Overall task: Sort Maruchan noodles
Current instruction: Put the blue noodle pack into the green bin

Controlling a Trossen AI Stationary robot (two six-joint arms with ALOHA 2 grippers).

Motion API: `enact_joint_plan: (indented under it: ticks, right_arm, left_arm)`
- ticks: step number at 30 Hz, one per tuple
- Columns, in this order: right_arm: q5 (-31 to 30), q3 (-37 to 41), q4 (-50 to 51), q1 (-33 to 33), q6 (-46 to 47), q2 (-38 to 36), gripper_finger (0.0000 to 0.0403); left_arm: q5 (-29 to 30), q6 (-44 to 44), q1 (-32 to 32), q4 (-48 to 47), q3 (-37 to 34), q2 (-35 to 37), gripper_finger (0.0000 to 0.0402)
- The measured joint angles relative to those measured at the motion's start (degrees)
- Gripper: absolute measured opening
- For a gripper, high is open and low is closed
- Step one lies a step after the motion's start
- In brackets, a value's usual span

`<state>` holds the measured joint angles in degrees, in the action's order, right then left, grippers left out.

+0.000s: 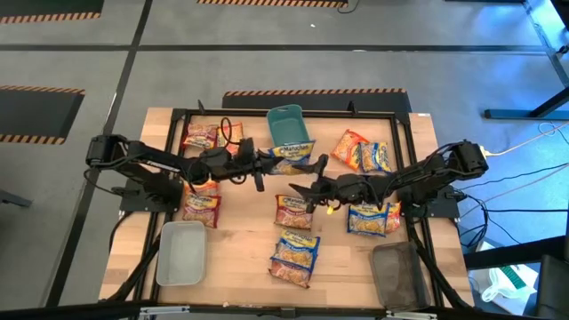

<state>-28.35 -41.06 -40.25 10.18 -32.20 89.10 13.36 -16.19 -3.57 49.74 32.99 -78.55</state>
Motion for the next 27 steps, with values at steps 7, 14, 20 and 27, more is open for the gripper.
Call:
enact_joint_plan:
  ticks: [7, 14, 20, 27]
  right_arm:
    - [1.8, 0.0, 1.2, 2.7, 6.0, -0.6, 0.0273]
    - [12.9, 0.0, 4.4, 0.1, 15.8, -2.2, 0.0264]
    - [19.9, -1.1, 2.4, -6.3, 18.6, -2.8, 0.0264]
    - [17.4, -3.7, 4.9, -11.1, 19.6, -2.8, 0.0264]
  left_arm:
    - [0.5, 15.4, 0.0, -7.8, 0.0, 5.3, 0.0002]
    - [0.0, 28.2, 1.8, -21.9, 0.0, 8.7, 0.0002]
    - [0.0, 33.4, 2.2, -30.6, -0.1, 8.8, 0.0002]
    - [-5.6, 36.3, 2.6, -29.1, -0.1, 8.8, 0.0002]
